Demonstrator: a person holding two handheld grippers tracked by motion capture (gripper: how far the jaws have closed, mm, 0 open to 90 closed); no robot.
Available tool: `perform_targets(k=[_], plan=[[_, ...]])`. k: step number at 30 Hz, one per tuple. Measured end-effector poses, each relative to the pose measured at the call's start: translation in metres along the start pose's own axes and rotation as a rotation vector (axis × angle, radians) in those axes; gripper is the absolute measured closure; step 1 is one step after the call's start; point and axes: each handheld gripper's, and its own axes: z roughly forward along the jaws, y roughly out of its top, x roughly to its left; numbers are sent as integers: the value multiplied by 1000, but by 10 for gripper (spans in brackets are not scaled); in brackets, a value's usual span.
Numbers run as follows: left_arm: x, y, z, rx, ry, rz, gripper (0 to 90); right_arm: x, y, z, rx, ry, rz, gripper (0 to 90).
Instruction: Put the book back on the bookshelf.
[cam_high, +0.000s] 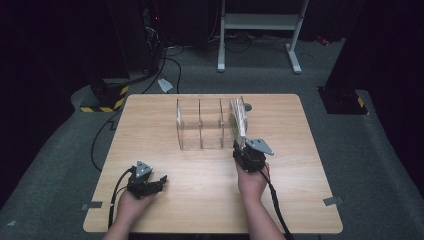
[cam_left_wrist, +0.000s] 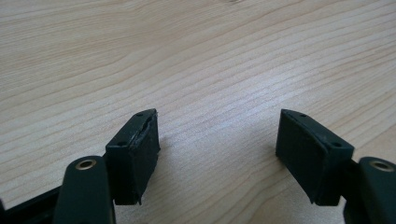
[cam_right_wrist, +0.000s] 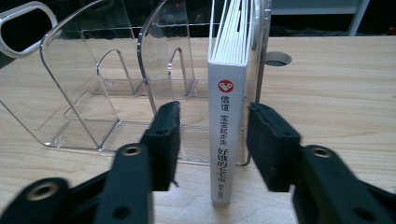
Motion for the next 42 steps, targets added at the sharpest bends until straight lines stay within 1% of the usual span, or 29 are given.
perform_targets(k=[2, 5, 6, 8, 9, 11, 16, 18, 19, 20, 21, 22, 23, 24, 25, 26, 27, 28, 29, 30, 31, 32, 33, 35, 36, 37, 38, 39, 42], plan=[[0, 0, 0, 0, 0, -1, 302, -1, 1, 0, 9, 15, 1, 435], [0, 0, 0, 0, 0, -1, 302, -3, 1, -1, 22, 32, -20, 364], [0, 0, 0, 0, 0, -1, 302, -4, 1, -3, 24, 40, -23, 354], [0, 0, 0, 0, -1, -4, 301, -9, -1, -8, 25, 54, -54, 346], [0, 0, 0, -2, 0, -5, 301, -9, -1, -8, 25, 54, -54, 346], [-1, 1, 1, 1, -1, -3, 302, -13, -3, -12, 31, 62, -59, 330], [-1, 1, 1, -1, 2, -1, 302, -30, -10, -19, 59, 61, -74, 314], [-1, 1, 1, -1, 3, 1, 302, -38, -15, -23, 72, 49, -74, 314], [-1, 1, 1, -1, -1, 0, 303, -47, -20, -27, 85, 23, -77, 316], [-2, 1, 2, -1, -2, -1, 303, -53, -23, -29, 88, 20, -76, 315], [-2, 1, 2, -1, -2, -1, 303, -53, -23, -29, 88, 20, -76, 315], [-2, 1, 2, -1, -2, 0, 303, -63, -31, -33, 85, -1, -94, 307], [-2, 1, 2, -1, -2, 0, 303, -68, -34, -35, 93, -19, -102, 307], [-2, 1, 2, -1, -2, 1, 303, -68, -34, -35, 93, -19, -102, 307], [-2, 1, 2, -1, -2, 0, 303, -74, -38, -37, 108, -28, -103, 306], [-2, 1, 2, -1, -2, 0, 303, -85, -45, -40, 142, -51, -94, 290], [-2, 1, 2, -1, -2, 0, 303, -85, -45, -40, 142, -51, -94, 290], [-2, 1, 2, -1, -2, 0, 303, -92, -49, -43, 154, -64, -97, 284], [-2, 1, 2, -1, -2, -1, 303, -97, -52, -45, 164, -74, -97, 283], [-2, 2, 2, -1, -1, 2, 303, -108, -59, -49, 198, -96, -89, 269], [-2, 2, 2, -1, -1, 2, 303, -108, -59, -49, 198, -96, -89, 269], [-2, 2, 1, 1, -1, 2, 303, -116, -64, -53, 224, -109, -97, 267], [-2, 2, 2, -1, -2, 2, 303, -116, -64, -53, 224, -109, -97, 267], [-2, 2, 2, 0, -4, 6, 303, -124, -69, -55, 291, -116, -99, 278], [-2, 2, 2, 1, -5, 7, 303, -126, -70, -56, 317, -110, -87, 257], [-3, 2, 2, -1, -5, 3, 303, -130, -71, -58, 323, -105, -73, 251], [-3, 2, 2, -1, -6, 1, 303, -132, -71, -59, 323, -96, -81, 249], [-3, 2, 2, -3, -7, 1, 303, -133, -72, -60, 326, -75, -102, 234], [-4, 2, 2, -2, -11, 2, 303, -132, -73, -62, 326, -68, -101, 234]])
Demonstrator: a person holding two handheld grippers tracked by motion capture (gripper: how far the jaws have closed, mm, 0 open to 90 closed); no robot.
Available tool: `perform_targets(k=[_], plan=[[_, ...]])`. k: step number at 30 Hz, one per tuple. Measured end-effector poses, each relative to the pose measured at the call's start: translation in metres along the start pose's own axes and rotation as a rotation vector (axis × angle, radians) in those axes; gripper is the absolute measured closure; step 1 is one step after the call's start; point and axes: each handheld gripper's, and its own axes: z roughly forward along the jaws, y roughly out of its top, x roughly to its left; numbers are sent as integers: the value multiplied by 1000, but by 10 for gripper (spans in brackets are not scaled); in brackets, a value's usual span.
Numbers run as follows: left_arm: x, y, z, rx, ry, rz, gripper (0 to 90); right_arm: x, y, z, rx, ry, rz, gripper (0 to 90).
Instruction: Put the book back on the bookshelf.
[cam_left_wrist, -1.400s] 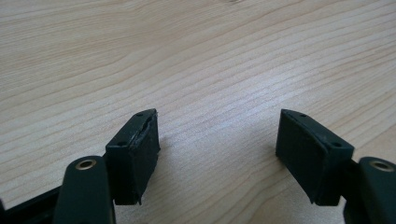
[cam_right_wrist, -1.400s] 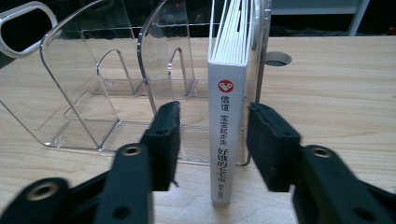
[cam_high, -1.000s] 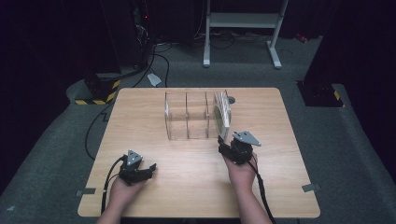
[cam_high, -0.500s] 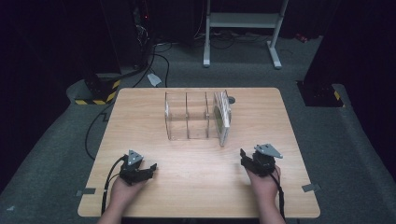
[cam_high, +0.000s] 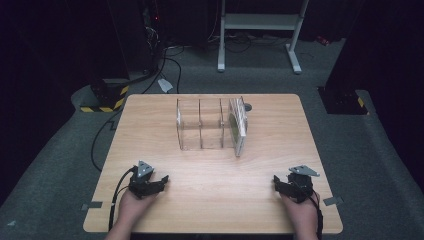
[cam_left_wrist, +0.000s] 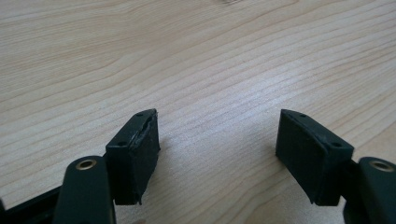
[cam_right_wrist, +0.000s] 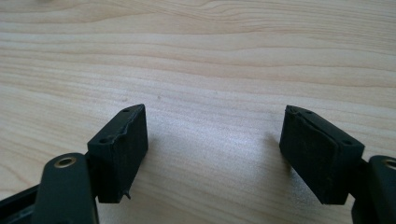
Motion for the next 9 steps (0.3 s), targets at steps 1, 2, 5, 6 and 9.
perform_targets(k=[1, 2, 5, 6, 9], plan=[[0, 0, 0, -1, 1, 3, 303, 0, 0, -1, 2, -1, 2, 234], [-1, 0, 0, -1, 1, 4, 303, 1, -1, -1, 0, -6, -1, 231], [-1, 0, 0, -1, -1, 8, 303, 1, -1, -1, 0, -9, 2, 229], [-1, 0, 0, -2, -2, 8, 303, 1, -1, -1, 0, -9, 2, 230], [-2, 0, 0, -1, -1, 6, 303, 1, -1, -1, 0, -10, 3, 230]])
